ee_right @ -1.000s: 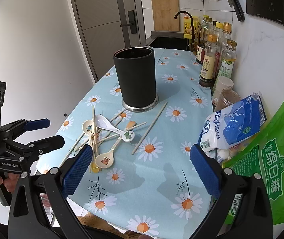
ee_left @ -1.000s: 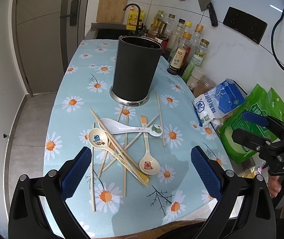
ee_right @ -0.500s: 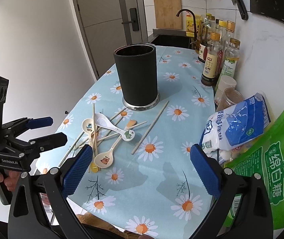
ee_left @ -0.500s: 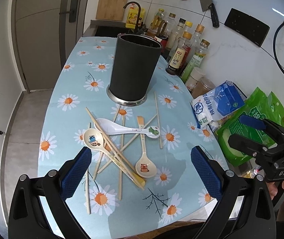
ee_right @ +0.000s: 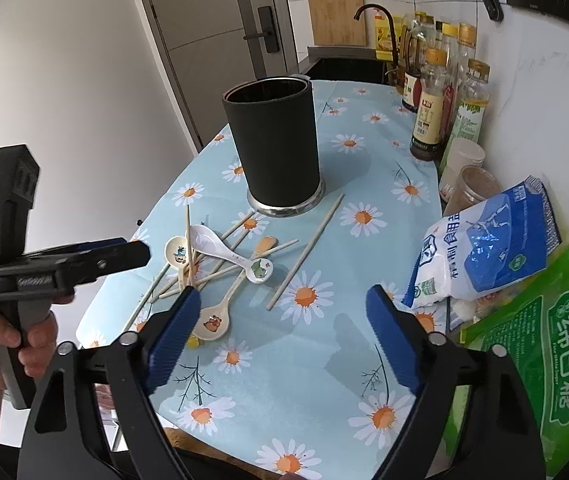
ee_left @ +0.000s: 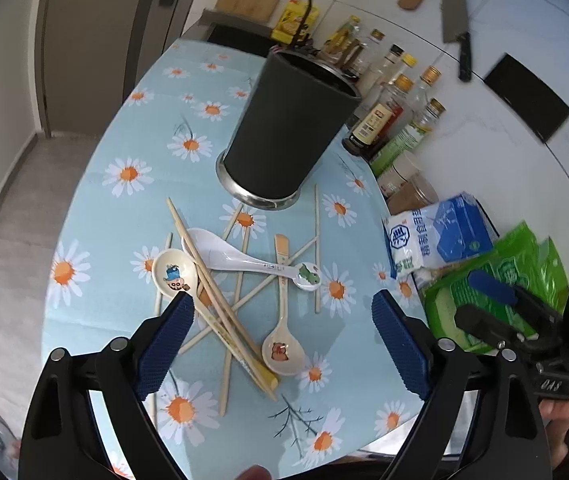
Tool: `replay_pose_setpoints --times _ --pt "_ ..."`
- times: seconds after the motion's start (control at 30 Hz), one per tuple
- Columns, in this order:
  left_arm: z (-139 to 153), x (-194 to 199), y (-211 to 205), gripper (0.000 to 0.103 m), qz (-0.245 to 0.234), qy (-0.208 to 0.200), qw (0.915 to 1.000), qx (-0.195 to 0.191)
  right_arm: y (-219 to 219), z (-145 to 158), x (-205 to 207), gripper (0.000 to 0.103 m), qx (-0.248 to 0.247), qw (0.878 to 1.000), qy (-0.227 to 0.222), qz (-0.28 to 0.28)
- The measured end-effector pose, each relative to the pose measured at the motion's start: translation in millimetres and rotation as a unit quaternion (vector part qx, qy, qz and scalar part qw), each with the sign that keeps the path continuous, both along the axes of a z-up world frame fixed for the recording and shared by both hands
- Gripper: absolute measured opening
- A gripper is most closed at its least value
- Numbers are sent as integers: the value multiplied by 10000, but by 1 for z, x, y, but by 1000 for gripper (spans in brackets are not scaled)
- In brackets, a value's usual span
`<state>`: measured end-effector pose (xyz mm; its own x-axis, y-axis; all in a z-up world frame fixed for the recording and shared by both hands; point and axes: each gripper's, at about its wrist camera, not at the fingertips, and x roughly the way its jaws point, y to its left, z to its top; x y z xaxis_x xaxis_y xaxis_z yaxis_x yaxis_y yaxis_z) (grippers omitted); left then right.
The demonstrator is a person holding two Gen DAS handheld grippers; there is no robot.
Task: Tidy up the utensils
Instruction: 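Lower the left tool onto a wooden chopstick and close on it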
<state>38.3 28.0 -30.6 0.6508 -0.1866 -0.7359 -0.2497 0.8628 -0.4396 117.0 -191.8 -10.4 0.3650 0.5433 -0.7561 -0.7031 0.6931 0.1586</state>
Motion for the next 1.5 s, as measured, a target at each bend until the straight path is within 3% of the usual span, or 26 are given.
replay_pose_setpoints --times 0.2,0.33,0.57,0.73,0.8,0.93,1.13,1.2,1.5 --pt "-27 12 23 68 379 281 9964 -703 1 -4 8 75 114 9997 212 31" --pt "-46 20 39 60 521 403 9891 -1314 3 -8 14 71 228 9986 467 65" --pt "-67 33 53 46 790 698 9789 -1752 6 -14 19 66 299 9971 685 146" --pt "-76 42 59 45 930 856 9760 -1775 5 -14 20 66 355 9965 734 166" --pt "-79 46 60 36 958 901 9757 -1755 4 -15 21 66 374 9964 744 170" --pt "-83 51 61 35 963 996 9754 -1712 3 -16 22 66 371 9962 776 148" --pt "-88 54 61 26 982 1131 9762 -1571 0 -19 23 66 369 9957 836 119" --pt "-89 54 61 17 1014 1144 9763 -1535 0 -20 22 66 359 9957 845 135" --pt "-91 50 65 5 1074 1129 9761 -1514 4 -23 23 66 303 9955 871 198"
